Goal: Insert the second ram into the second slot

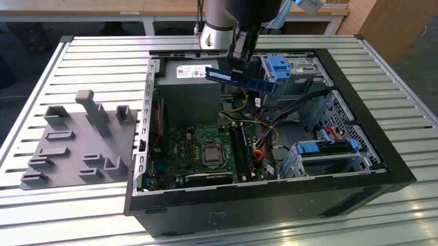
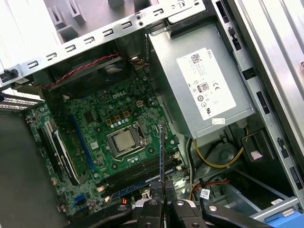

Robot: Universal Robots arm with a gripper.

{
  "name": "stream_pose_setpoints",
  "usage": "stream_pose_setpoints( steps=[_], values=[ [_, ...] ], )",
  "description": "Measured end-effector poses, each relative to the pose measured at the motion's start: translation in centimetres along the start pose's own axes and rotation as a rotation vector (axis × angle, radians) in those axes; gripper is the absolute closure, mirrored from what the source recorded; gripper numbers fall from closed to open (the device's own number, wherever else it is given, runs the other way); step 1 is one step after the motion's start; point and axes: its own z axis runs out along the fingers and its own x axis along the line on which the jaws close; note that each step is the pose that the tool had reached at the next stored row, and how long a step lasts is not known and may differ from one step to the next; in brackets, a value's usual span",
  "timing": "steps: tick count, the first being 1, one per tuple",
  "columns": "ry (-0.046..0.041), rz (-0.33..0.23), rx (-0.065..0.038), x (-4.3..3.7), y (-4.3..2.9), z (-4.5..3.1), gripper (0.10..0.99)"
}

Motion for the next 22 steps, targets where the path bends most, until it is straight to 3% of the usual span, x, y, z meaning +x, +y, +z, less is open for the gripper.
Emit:
stream_pose_setpoints(
  steps=[22],
  values=[
    [-0.0012,0.034,0.001,0.00,0.00,0.00,0.953]
  ],
)
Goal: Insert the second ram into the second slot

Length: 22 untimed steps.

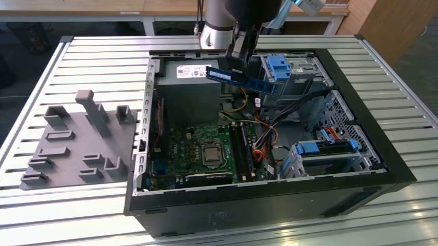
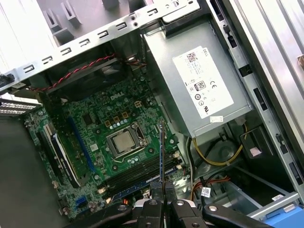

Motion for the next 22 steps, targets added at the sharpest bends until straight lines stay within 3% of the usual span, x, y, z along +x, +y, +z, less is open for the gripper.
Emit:
stream_pose_setpoints(
  steps=[22],
  values=[
    [-0.0012,0.031,0.001,0.00,0.00,0.00,0.953]
  ],
)
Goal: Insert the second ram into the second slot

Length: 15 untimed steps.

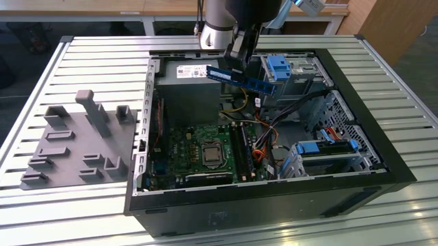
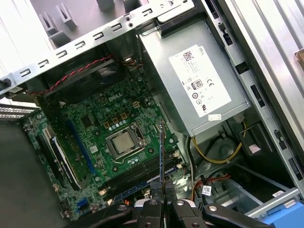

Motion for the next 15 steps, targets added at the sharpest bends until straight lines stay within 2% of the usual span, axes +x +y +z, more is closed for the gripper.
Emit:
stream_pose_setpoints(
  steps=[15],
  values=[
    [-0.0008,0.022,0.000,0.00,0.00,0.00,0.953]
  ],
)
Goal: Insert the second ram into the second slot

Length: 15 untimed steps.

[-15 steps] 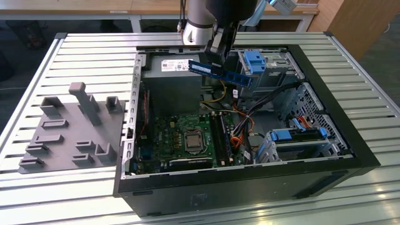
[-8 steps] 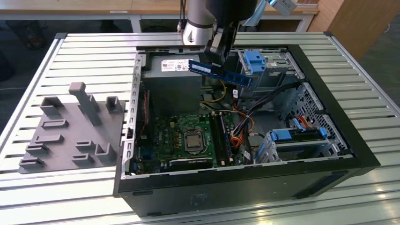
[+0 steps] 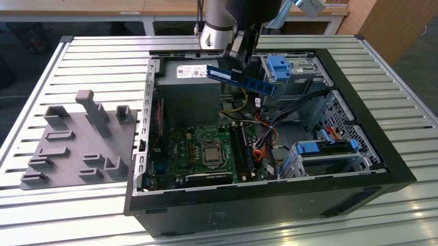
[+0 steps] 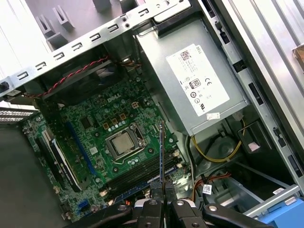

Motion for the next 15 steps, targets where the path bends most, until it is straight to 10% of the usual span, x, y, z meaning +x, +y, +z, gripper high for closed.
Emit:
stream_pose_setpoints(
  steps=[15],
  values=[
    [-0.0008,0.021,0.000,0.00,0.00,0.00,0.953]
  ],
)
